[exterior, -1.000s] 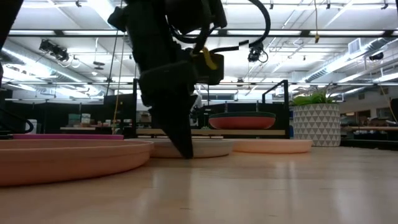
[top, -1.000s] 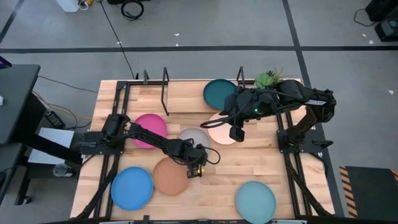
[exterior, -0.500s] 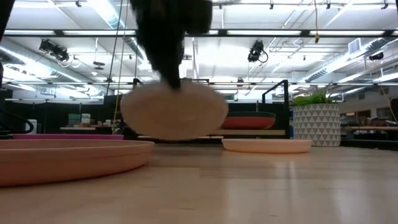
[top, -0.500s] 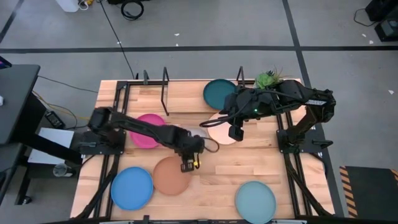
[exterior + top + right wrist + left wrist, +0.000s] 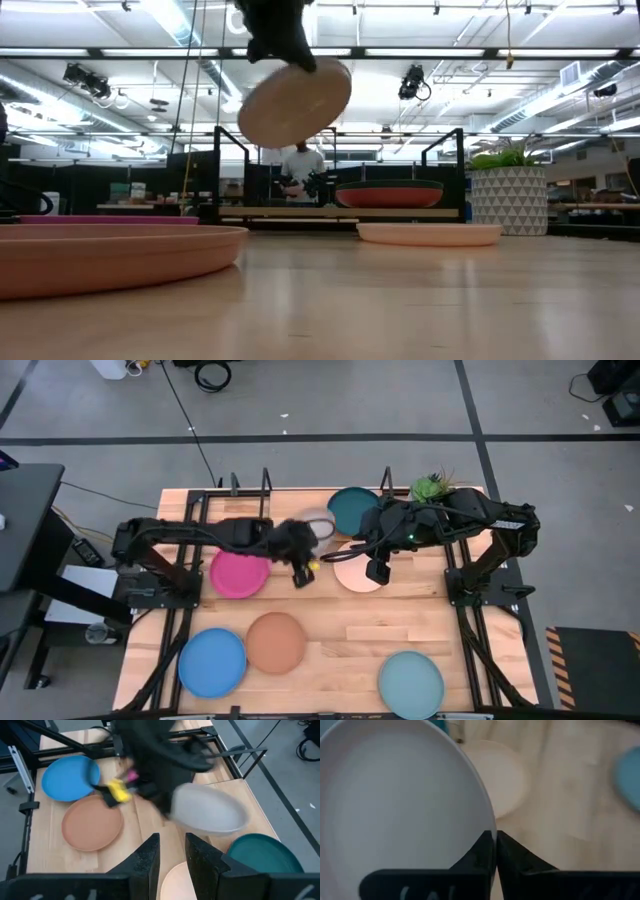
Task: Place and stack plates onto a shelf
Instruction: Put the gray plate on the shelf, then stack the light orange plate on top of the gray plate on the shelf, then stack the light blue plate on top of the light orange plate on the shelf
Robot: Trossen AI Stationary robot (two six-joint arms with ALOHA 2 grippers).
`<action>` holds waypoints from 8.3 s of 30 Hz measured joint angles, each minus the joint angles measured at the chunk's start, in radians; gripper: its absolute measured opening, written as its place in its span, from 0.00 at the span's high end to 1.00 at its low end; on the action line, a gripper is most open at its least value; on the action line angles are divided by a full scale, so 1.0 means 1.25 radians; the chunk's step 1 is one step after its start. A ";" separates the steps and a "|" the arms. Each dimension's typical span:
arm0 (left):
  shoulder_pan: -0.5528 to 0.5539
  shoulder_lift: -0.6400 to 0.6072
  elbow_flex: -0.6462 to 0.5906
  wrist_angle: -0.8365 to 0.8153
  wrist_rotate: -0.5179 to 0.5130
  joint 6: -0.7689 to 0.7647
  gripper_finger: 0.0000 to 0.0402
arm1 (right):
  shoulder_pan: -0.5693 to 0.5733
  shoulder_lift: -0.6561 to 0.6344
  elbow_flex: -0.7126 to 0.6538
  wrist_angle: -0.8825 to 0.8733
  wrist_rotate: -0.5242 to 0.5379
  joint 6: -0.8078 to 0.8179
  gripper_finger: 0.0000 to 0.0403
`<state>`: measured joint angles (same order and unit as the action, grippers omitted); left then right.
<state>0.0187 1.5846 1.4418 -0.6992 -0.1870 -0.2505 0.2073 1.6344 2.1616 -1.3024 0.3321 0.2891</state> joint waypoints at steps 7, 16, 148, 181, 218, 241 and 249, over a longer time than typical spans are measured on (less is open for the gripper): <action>0.131 0.065 -0.051 0.004 -0.012 0.105 0.96 | 0.000 0.000 0.000 0.006 0.000 0.032 0.76; 0.223 0.137 -0.077 0.043 -0.018 0.203 0.96 | 0.000 0.000 0.000 0.007 0.016 0.081 0.76; -0.042 0.281 -0.105 0.544 0.225 0.090 0.75 | 0.009 -0.033 0.000 -0.018 0.077 0.011 0.76; -0.037 0.466 0.024 0.400 0.150 0.437 0.96 | 0.010 -0.031 0.000 -0.027 0.026 0.018 0.76; 0.231 0.039 -0.207 0.252 0.096 0.209 0.96 | 0.010 -0.068 0.000 -0.010 0.198 0.045 0.76; 0.223 0.052 -0.329 0.435 0.019 0.226 0.78 | 0.010 -0.068 0.000 0.003 0.194 0.063 0.76; 0.223 0.050 -0.216 0.290 0.100 0.120 0.60 | 0.010 -0.064 0.000 -0.057 0.032 0.050 0.76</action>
<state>0.2979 1.6471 1.1715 -0.3366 -0.0616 -0.1003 0.2202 1.5541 2.1620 -1.3732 0.3720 0.3516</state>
